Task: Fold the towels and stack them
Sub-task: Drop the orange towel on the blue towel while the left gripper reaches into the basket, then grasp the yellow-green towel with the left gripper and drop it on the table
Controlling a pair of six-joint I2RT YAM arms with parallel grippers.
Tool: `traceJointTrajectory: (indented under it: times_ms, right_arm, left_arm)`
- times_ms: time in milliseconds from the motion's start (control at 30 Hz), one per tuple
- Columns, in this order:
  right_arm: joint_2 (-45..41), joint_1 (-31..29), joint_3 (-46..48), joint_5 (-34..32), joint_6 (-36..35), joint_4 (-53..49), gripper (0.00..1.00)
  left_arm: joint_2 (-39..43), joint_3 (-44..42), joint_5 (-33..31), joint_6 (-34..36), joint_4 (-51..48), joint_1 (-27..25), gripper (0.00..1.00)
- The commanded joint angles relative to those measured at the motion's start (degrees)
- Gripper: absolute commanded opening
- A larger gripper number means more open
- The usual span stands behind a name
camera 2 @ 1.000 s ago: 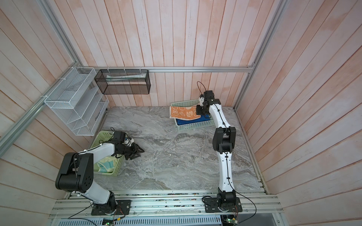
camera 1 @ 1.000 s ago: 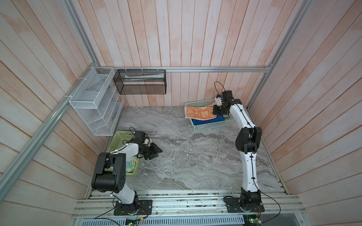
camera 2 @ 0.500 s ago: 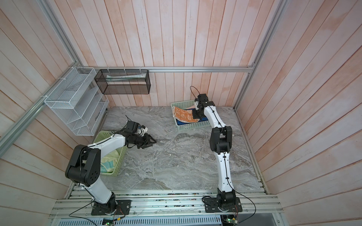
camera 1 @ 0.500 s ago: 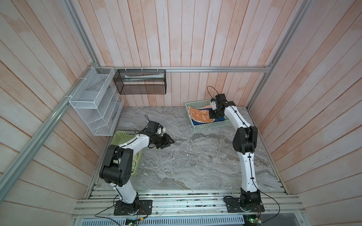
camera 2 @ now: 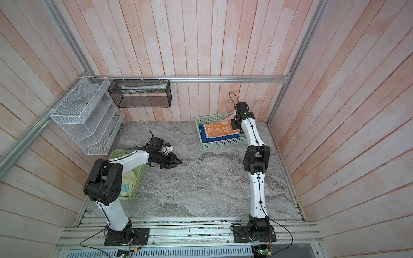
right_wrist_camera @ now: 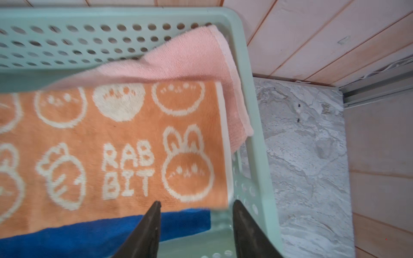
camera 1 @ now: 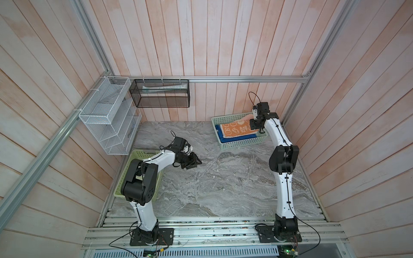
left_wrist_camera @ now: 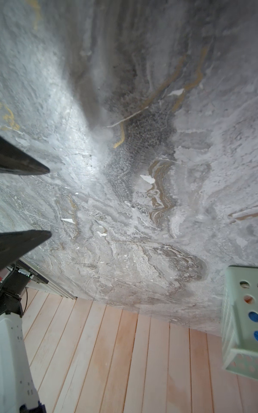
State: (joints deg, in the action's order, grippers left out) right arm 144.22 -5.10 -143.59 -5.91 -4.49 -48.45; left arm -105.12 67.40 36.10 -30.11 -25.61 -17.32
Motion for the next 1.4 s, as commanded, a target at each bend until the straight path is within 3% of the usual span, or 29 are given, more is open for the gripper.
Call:
traceJointTrajectory:
  times_ms: [0,267,433,600,700,800,1033,1133,1200,1233,1300,1367]
  right_arm:
    - [-1.50,-1.03,-2.19,-3.87,0.18,-1.19,0.57]
    - [-14.79,-3.56,8.22,-1.90,1.31,5.22,0.58]
    - [-23.54,-6.86,22.08,1.87,2.18,11.98,0.58]
    - [-31.68,-13.76,35.20,4.05,3.75,17.14,0.57]
    - [-37.16,-18.41,44.63,6.39,5.30,21.50,0.57]
    - [-42.64,-22.49,54.08,9.77,8.08,26.28,0.57]
    - [-52.69,-27.00,73.35,17.11,17.51,35.35,0.57]
    - [-55.98,-27.05,78.77,17.40,20.50,36.70,0.56]
    - [-58.36,-27.01,81.73,17.23,21.89,37.60,0.54]
    - [-59.34,-26.99,82.64,17.17,22.26,37.65,0.54]
    - [-61.68,-27.06,84.03,17.08,22.82,37.71,0.53]
    - [-63.73,-27.05,84.87,16.50,23.24,37.63,0.52]
  left_arm:
    - [1.12,3.78,-3.75,4.01,-3.19,0.13,0.42]
    - [10.68,10.35,-16.03,10.80,-9.20,1.83,0.42]
    - [21.60,4.98,-23.77,9.59,-12.21,9.48,0.44]
    - [29.73,-1.84,-36.47,5.05,-21.88,18.48,0.57]
    - [32.14,-8.55,-35.76,2.97,-23.55,25.28,0.67]
    - [32.54,-14.43,-29.46,2.97,-21.89,31.37,0.70]
    - [27.83,-22.39,-23.95,2.72,-13.87,33.16,0.70]
    - [25.96,-22.35,-23.22,2.77,-12.59,33.19,0.58]
    - [27.49,-20.84,-22.83,3.15,-13.64,33.14,0.22]
    - [29.21,-19.72,-23.02,3.32,-14.31,33.02,0.09]
    - [34.49,-16.18,-24.64,3.54,-16.70,31.54,0.00]
    - [39.64,-9.79,-28.21,3.42,-20.16,26.12,0.00]
